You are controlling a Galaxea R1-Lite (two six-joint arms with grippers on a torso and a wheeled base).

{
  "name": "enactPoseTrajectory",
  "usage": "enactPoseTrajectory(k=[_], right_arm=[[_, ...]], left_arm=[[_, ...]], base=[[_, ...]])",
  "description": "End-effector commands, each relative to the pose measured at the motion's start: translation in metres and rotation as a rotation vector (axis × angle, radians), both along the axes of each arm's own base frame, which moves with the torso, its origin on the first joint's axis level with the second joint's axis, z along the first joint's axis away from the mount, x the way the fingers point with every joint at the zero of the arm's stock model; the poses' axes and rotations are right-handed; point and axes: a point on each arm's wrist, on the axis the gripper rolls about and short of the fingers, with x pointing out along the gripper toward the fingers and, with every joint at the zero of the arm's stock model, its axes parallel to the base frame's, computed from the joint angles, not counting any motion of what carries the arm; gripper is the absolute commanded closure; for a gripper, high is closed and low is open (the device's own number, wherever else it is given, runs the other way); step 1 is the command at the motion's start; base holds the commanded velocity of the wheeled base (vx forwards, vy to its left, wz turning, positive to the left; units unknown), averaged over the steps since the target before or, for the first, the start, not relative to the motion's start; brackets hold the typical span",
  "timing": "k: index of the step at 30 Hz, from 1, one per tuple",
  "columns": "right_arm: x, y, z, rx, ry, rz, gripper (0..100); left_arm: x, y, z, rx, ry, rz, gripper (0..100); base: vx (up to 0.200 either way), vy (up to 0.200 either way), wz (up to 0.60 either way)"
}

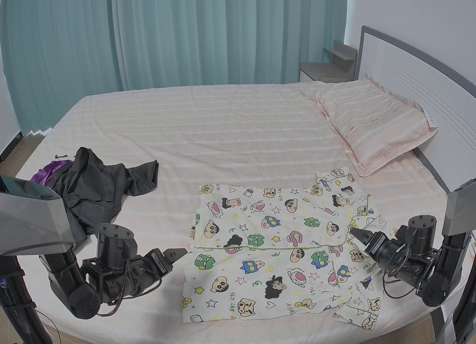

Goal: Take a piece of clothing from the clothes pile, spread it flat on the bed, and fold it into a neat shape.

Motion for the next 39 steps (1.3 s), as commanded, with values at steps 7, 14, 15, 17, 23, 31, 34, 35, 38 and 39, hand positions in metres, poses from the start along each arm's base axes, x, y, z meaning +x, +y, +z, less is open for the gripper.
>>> enactPoseTrajectory(k=[7, 14, 15, 17, 23, 31, 34, 35, 38, 39], right_arm=[[-0.013, -0.012, -0.001, -0.01, 0.038, -0.041, 0], [-0.013, -0.012, -0.006, -0.019, 0.06, -0.045, 0], [-0.013, -0.012, -0.006, -0.019, 0.06, -0.045, 0], [-0.013, -0.012, -0.006, -0.019, 0.06, -0.045, 0], [-0.013, -0.012, -0.006, -0.015, 0.061, -0.045, 0], [-0.013, -0.012, -0.006, -0.016, 0.062, -0.043, 0], [-0.013, -0.011, -0.007, -0.016, 0.064, -0.038, 0], [-0.013, -0.01, -0.007, -0.016, 0.064, -0.036, 0], [-0.013, -0.01, -0.006, -0.016, 0.061, -0.037, 0], [-0.013, -0.01, -0.006, -0.016, 0.061, -0.037, 0]], left_arm=[[-0.029, -0.01, 0.004, -0.028, 0.044, -0.066, 0], [-0.039, -0.013, -0.005, -0.002, 0.096, -0.097, 0], [-0.039, -0.013, -0.006, 0.0, 0.098, -0.099, 0], [-0.041, -0.015, -0.01, 0.011, 0.12, -0.109, 0], [-0.034, -0.023, -0.023, 0.028, 0.141, -0.122, 0], [-0.017, -0.047, -0.044, 0.098, 0.112, -0.108, 0], [-0.012, -0.059, -0.058, 0.198, 0.086, -0.118, 0], [-0.013, -0.059, -0.059, 0.21, 0.085, -0.124, 0], [-0.01, -0.063, -0.063, 0.252, 0.064, -0.157, 0], [-0.009, -0.064, -0.063, 0.256, 0.059, -0.16, 0]], base=[[-0.2, 0.0, 0.0], [-0.171, 0.0, 0.0], [0.0, 0.0, 0.0], [0.0, 0.0, 0.0], [0.0, 0.0, 0.0], [0.0, 0.0, 0.0], [0.0, 0.0, 0.0], [0.0, 0.0, 0.0], [0.0, 0.0, 0.0], [0.0, 0.0, 0.0]])
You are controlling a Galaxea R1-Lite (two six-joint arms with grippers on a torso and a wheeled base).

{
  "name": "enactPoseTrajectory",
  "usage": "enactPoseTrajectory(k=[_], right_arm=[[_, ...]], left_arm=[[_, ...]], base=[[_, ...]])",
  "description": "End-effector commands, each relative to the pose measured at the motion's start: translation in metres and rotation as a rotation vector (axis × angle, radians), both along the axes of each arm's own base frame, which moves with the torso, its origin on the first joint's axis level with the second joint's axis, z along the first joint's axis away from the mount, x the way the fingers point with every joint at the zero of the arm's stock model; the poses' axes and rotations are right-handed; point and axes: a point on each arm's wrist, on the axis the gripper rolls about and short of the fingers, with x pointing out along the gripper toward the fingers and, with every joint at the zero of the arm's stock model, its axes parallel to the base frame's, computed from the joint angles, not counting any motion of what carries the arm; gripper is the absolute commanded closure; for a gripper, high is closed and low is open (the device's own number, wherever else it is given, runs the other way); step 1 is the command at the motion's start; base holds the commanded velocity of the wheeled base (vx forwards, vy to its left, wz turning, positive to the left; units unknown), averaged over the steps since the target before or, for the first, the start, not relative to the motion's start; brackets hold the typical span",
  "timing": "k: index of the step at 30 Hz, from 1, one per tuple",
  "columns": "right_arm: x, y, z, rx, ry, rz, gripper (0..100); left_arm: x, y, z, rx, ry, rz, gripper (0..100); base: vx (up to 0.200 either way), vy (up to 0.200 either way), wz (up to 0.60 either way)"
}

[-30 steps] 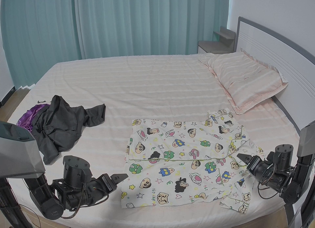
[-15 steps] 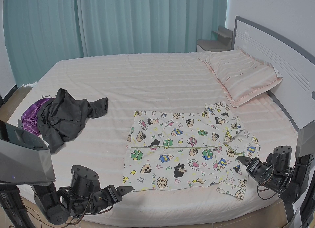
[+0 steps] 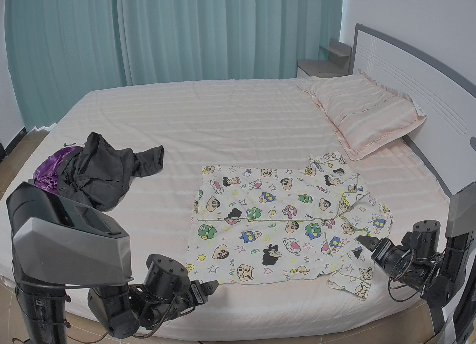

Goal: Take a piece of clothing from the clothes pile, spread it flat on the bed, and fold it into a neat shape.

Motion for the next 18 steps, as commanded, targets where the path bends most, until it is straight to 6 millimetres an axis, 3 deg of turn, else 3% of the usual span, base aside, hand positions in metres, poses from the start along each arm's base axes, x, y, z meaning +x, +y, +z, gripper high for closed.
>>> enactPoseTrajectory(k=[1, 18], right_arm=[[-0.004, 0.0, 0.0, -0.002, 0.005, 0.002, 0], [-0.004, -0.003, -0.009, -0.028, 0.059, -0.014, 0]], left_arm=[[0.004, -0.008, -0.014, 0.035, 0.011, -0.021, 0], [0.029, -0.021, -0.028, 0.078, -0.064, -0.004, 0]], base=[[0.0, 0.0, 0.0], [0.0, 0.0, 0.0]])
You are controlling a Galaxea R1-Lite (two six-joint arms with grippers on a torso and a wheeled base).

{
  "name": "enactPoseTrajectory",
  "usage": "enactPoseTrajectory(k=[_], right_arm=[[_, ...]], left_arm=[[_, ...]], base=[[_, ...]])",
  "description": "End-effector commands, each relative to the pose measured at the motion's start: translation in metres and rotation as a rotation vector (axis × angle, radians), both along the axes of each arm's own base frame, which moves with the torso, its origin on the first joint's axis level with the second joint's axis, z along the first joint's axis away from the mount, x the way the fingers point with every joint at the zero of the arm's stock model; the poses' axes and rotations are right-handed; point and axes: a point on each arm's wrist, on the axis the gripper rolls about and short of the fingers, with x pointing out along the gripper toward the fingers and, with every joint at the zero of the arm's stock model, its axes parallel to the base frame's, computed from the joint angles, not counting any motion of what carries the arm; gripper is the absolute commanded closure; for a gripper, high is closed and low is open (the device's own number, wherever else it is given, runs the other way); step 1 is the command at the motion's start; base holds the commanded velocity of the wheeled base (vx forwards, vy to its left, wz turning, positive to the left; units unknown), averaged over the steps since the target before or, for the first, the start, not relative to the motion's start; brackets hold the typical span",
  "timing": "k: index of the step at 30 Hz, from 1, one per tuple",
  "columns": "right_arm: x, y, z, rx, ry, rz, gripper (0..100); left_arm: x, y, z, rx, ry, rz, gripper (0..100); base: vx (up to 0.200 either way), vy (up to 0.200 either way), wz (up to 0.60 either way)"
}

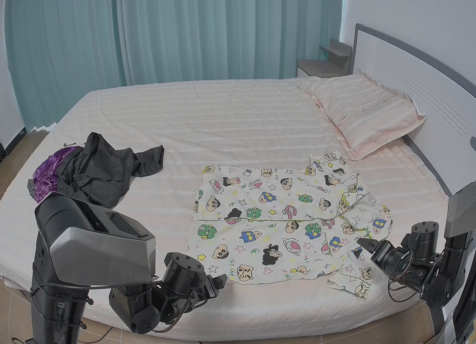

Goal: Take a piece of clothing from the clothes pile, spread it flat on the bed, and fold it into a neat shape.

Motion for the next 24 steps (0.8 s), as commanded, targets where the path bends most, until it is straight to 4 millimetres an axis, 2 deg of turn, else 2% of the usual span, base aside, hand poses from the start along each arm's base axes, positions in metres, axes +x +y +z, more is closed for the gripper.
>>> enactPoseTrajectory(k=[1, 2, 3, 13, 19, 24], right_arm=[[-0.004, -0.004, -0.011, -0.027, 0.071, -0.021, 0], [-0.004, -0.004, -0.011, -0.029, 0.072, -0.02, 0], [-0.005, -0.005, -0.016, -0.039, 0.106, -0.021, 0], [-0.017, -0.008, -0.043, -0.148, 0.317, 0.032, 0], [-0.018, -0.006, -0.054, -0.152, 0.363, 0.051, 0], [-0.012, -0.004, -0.056, -0.143, 0.31, 0.052, 0]], left_arm=[[0.004, 0.0, -0.004, 0.003, 0.002, 0.006, 0], [0.004, 0.0, -0.004, 0.003, 0.002, 0.006, 0], [0.006, 0.0, -0.003, -0.002, -0.006, 0.012, 100], [0.013, 0.006, 0.001, -0.049, -0.039, 0.136, 100], [0.015, 0.014, 0.008, -0.085, -0.099, 0.169, 100], [0.015, 0.019, 0.008, -0.092, -0.107, 0.183, 100]], base=[[0.0, 0.0, 0.0], [0.0, 0.0, 0.0], [0.0, 0.0, 0.0], [0.0, 0.0, 0.0], [0.0, 0.0, 0.0], [0.0, 0.0, 0.0]])
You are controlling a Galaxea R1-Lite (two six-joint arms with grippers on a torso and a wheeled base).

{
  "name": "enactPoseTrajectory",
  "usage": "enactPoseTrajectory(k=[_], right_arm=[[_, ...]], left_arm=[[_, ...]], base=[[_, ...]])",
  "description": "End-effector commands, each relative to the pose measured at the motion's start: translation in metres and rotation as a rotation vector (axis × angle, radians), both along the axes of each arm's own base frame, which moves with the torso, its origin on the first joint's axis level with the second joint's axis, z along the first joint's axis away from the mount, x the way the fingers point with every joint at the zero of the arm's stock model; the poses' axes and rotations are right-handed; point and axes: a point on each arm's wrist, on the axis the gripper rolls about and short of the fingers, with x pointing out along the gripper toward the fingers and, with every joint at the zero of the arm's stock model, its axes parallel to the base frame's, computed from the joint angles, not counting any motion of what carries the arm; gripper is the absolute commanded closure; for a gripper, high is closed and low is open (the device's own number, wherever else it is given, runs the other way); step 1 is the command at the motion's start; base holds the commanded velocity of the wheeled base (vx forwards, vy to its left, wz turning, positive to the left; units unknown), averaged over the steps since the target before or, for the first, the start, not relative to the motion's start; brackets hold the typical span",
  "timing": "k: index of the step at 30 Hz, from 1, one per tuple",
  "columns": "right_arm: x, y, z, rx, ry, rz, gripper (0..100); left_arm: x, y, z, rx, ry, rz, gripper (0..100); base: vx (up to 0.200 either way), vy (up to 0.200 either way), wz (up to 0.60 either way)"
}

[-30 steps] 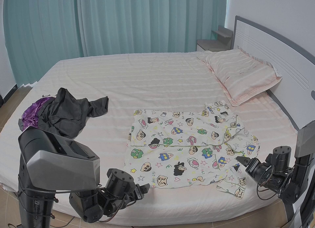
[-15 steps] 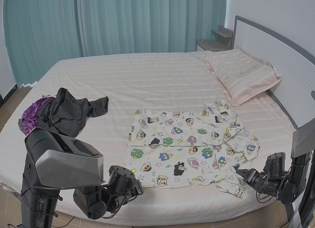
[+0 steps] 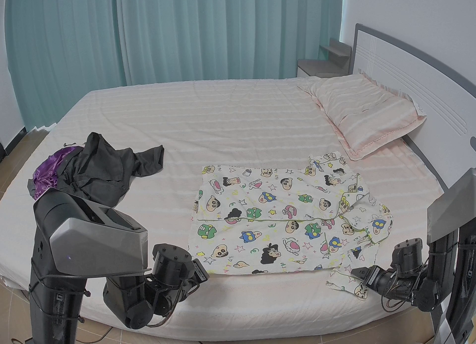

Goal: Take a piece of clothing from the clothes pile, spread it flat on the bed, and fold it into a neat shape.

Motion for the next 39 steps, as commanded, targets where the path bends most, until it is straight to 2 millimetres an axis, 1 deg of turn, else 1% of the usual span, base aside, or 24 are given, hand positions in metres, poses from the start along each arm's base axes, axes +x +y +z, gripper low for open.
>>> enactPoseTrajectory(k=[1, 8, 9, 19, 21, 24, 25, 26, 28, 29, 31, 35, 38, 39], right_arm=[[-0.004, 0.001, -0.011, -0.012, 0.044, 0.013, 0], [-0.005, 0.008, -0.02, -0.054, 0.047, 0.071, 0], [-0.005, 0.008, -0.02, -0.059, 0.048, 0.077, 100], [-0.005, 0.006, -0.02, -0.081, 0.051, 0.087, 100], [-0.005, 0.001, -0.01, -0.09, 0.032, 0.063, 100], [-0.009, -0.005, 0.005, -0.122, 0.041, 0.069, 100], [-0.009, -0.005, 0.005, -0.122, 0.041, 0.069, 100], [-0.014, -0.008, 0.015, -0.137, 0.053, 0.084, 100], [-0.021, -0.014, 0.026, -0.167, 0.067, 0.104, 100], [-0.021, -0.014, 0.027, -0.17, 0.067, 0.106, 100], [-0.026, -0.019, 0.033, -0.187, 0.082, 0.141, 100], [-0.03, -0.023, 0.031, -0.195, 0.12, 0.171, 100], [-0.03, -0.023, 0.031, -0.196, 0.123, 0.171, 100], [-0.032, -0.023, 0.031, -0.197, 0.142, 0.172, 100]], left_arm=[[-0.001, 0.005, 0.0, 0.002, 0.002, 0.013, 100], [-0.001, 0.005, 0.001, -0.001, 0.0, 0.014, 100], [-0.001, 0.005, 0.001, -0.001, 0.0, 0.014, 100], [-0.002, 0.004, 0.002, 0.004, -0.003, 0.008, 100], [-0.006, 0.006, 0.001, 0.014, 0.009, 0.006, 100], [-0.009, 0.007, 0.005, 0.011, 0.005, 0.001, 100], [-0.009, 0.007, 0.005, 0.011, 0.005, 0.001, 100], [-0.011, 0.007, 0.008, 0.013, 0.005, -0.001, 100], [-0.015, 0.009, 0.011, 0.023, 0.006, -0.01, 100], [-0.016, 0.009, 0.012, 0.025, 0.005, -0.014, 100], [-0.024, 0.011, 0.012, 0.057, 0.017, -0.041, 100], [-0.032, 0.011, 0.01, 0.084, 0.037, -0.065, 100], [-0.035, 0.011, 0.01, 0.09, 0.043, -0.074, 100], [-0.04, 0.01, 0.008, 0.099, 0.055, -0.09, 100]], base=[[0.0, 0.0, 0.0], [0.0, 0.0, 0.0], [0.0, 0.0, 0.0], [0.0, 0.0, 0.0], [0.0, 0.0, 0.0], [0.0, 0.0, 0.0], [0.0, 0.0, 0.0], [0.0, 0.0, 0.0], [0.0, 0.0, 0.0], [0.0, 0.0, 0.0], [0.0, 0.0, 0.0], [0.0, 0.0, 0.0], [0.0, 0.0, 0.0], [0.0, 0.0, 0.0]])
